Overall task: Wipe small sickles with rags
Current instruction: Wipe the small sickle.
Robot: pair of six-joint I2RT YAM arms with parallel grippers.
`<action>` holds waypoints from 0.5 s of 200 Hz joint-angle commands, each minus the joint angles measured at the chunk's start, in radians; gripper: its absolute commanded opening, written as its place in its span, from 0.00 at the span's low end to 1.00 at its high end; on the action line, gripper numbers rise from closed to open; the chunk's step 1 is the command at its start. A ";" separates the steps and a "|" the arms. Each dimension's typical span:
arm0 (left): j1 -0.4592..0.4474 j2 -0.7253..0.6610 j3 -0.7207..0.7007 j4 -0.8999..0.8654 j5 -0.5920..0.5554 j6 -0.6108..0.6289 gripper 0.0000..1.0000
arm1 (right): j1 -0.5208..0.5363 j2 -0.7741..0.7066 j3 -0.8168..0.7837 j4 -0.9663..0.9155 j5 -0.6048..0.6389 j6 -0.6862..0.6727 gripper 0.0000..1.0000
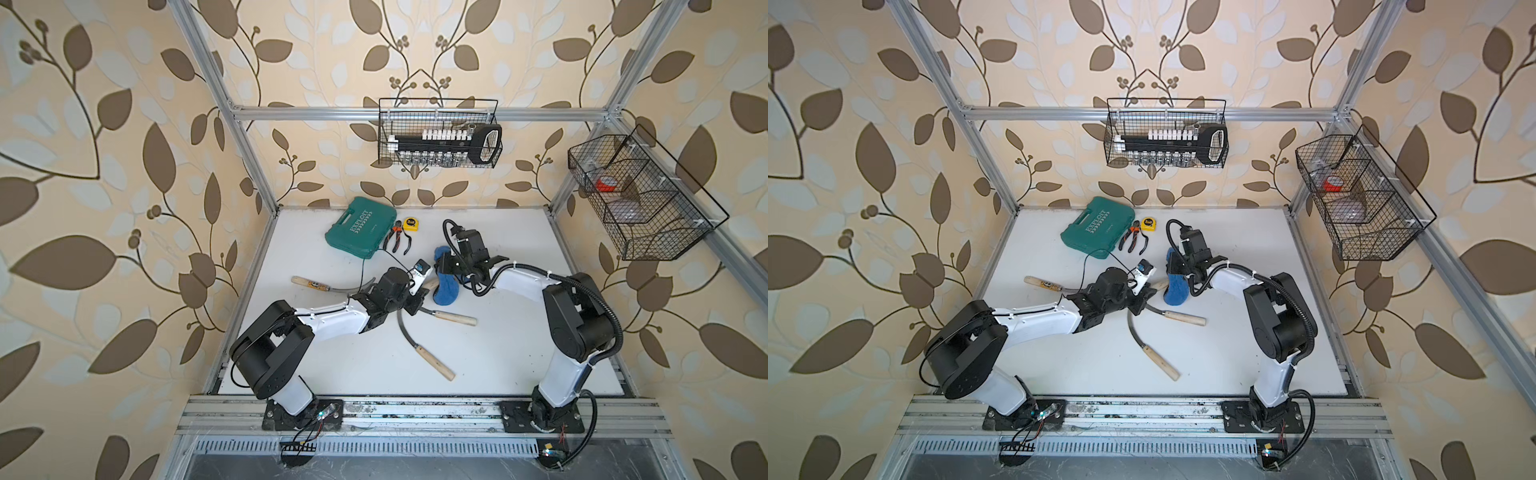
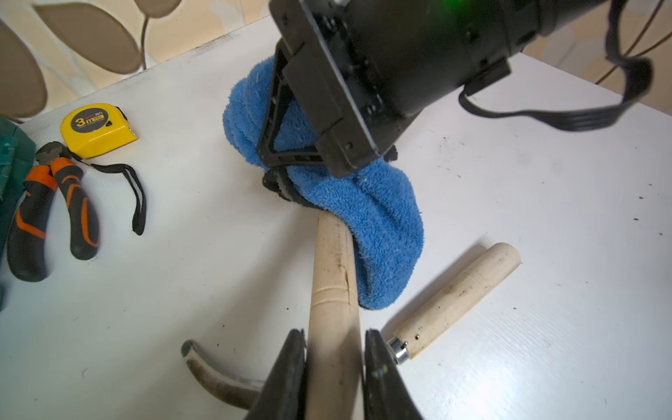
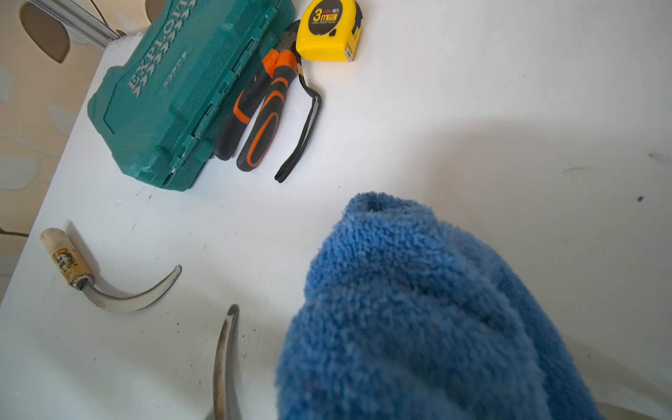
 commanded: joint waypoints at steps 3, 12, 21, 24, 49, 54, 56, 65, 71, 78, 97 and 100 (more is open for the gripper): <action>-0.011 -0.012 0.022 0.087 0.026 -0.011 0.00 | 0.028 -0.050 -0.017 -0.005 0.018 -0.017 0.00; -0.010 -0.003 0.015 0.110 0.000 -0.010 0.00 | 0.037 -0.070 -0.028 -0.004 0.010 -0.017 0.00; -0.011 0.005 0.011 0.131 -0.032 -0.010 0.00 | 0.046 -0.092 -0.042 -0.001 0.007 -0.017 0.00; -0.011 0.008 0.009 0.136 -0.043 -0.009 0.00 | 0.050 -0.099 -0.048 0.001 0.009 -0.016 0.00; -0.009 0.049 0.028 0.145 -0.116 -0.003 0.00 | 0.061 -0.151 -0.084 0.011 0.036 0.001 0.00; -0.010 0.061 0.037 0.141 -0.113 0.004 0.00 | 0.059 -0.160 -0.086 0.009 0.045 0.007 0.00; -0.009 0.069 0.040 0.140 -0.112 0.006 0.00 | 0.059 -0.166 -0.087 0.010 0.051 0.008 0.00; -0.010 0.102 0.053 0.145 -0.115 0.020 0.00 | 0.057 -0.184 -0.090 0.007 0.072 0.014 0.00; -0.009 0.130 0.062 0.158 -0.125 0.026 0.00 | 0.055 -0.203 -0.094 0.003 0.087 0.021 0.00; -0.009 0.163 0.080 0.168 -0.135 0.032 0.00 | 0.052 -0.223 -0.098 -0.002 0.100 0.028 0.00; -0.008 0.257 0.136 0.161 -0.131 0.045 0.00 | 0.039 -0.278 -0.111 -0.040 0.124 0.044 0.00; -0.008 0.268 0.144 0.163 -0.132 0.046 0.00 | 0.036 -0.285 -0.113 -0.049 0.130 0.046 0.00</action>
